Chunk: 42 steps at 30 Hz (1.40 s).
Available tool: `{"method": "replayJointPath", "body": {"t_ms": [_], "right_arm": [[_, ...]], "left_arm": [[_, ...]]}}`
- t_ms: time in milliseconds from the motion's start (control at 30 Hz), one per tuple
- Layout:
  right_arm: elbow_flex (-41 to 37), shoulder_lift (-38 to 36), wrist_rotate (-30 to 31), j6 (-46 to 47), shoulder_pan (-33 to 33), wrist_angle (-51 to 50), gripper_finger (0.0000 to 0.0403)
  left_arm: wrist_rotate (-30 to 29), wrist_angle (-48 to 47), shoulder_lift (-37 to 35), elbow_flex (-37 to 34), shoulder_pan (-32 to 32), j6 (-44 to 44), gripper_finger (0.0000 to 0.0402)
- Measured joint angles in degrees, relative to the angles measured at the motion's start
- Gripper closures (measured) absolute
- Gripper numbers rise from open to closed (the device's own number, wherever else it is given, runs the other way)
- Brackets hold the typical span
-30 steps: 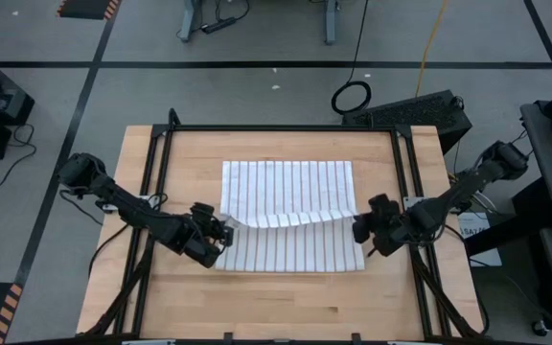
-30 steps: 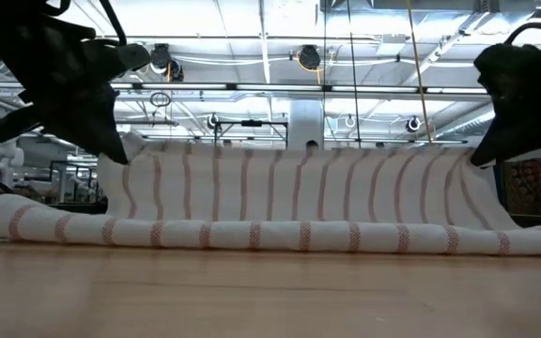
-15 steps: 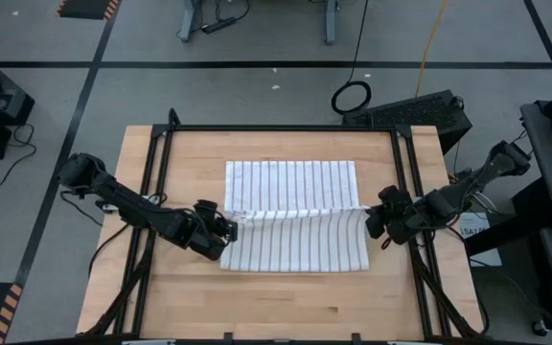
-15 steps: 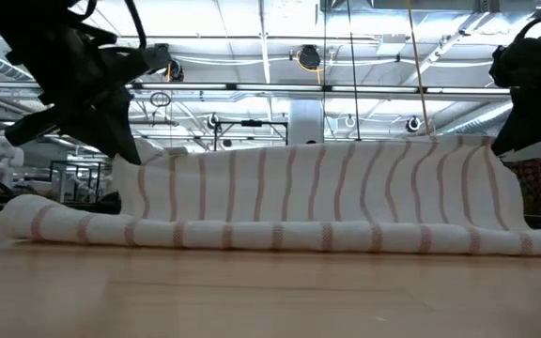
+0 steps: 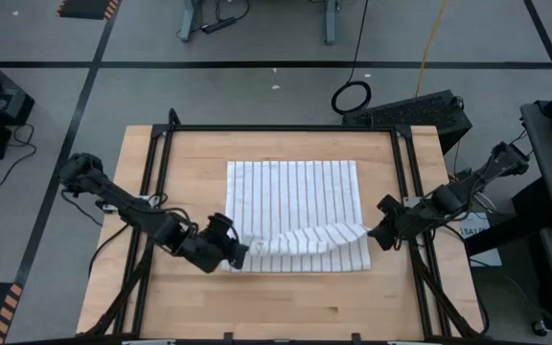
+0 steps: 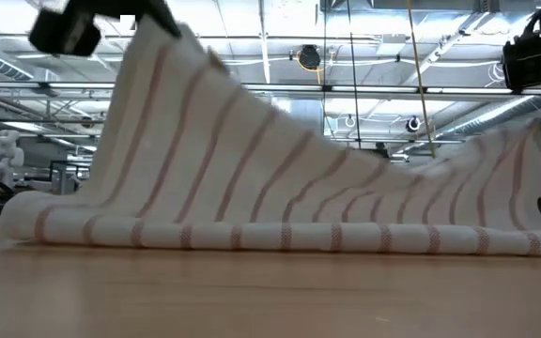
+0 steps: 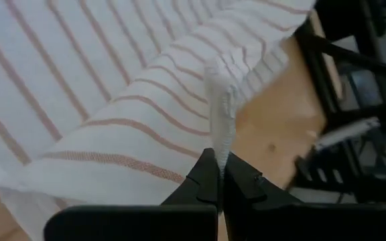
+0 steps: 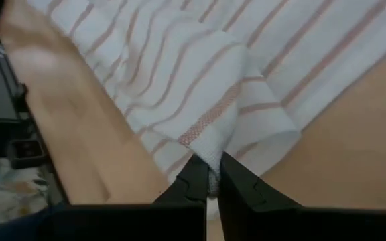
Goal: Roll towel
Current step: Roll the white towel
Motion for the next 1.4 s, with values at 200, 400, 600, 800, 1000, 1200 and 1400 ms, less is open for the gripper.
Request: {"method": "replayJointPath", "body": {"t_ms": [200,400,600,800,1000,1200,1400], "right_arm": [[0.0,-2.3,-1.9,-3.3,0.0,2.0,0.0399],[0.0,-2.4,5.8,-5.9,-0.9,1.7,0.0399],[0.0,-2.7,15.6,-0.9,-6.1,1.7,0.0399],[0.0,-2.3,19.2,-7.0,-12.1,1.8,0.0399],[0.0,-2.2,21.5,-13.3,-17.1,1.6,0.0399],[0.0,-1.8,21.8,-17.2,-20.3,1.6,0.0399],[0.0,0.5,19.3,-18.2,-21.5,1.6,0.0399]], "left_arm": [[-0.6,-7.1,-0.1,6.5,-2.0,-0.1,0.0400],[-5.1,-23.7,-0.1,6.2,-0.1,-0.1,0.0400],[-12.9,-38.2,0.0,6.1,4.9,0.1,0.0400],[-19.5,-42.0,1.1,6.1,10.6,5.6,0.0400],[-20.6,-39.7,5.8,6.0,14.9,9.2,0.0400],[-17.9,-33.0,9.6,6.0,16.7,8.9,0.0400],[-15.5,-32.0,11.1,5.9,16.9,8.4,0.0394]]}}
